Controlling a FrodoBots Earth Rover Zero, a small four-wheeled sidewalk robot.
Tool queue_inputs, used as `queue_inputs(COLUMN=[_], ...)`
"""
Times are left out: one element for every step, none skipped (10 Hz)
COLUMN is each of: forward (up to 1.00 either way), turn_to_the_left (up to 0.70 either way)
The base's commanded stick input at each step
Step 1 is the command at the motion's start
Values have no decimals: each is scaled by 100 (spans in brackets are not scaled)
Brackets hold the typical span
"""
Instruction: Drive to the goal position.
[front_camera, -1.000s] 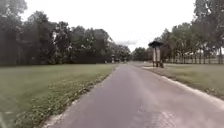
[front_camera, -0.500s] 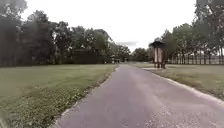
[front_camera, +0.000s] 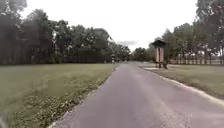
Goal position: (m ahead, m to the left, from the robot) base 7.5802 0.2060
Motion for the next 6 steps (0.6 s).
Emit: queue_inputs(forward=[70,70,70,70,70,70], turn_to_the_left=[0,0,0,0,0,0])
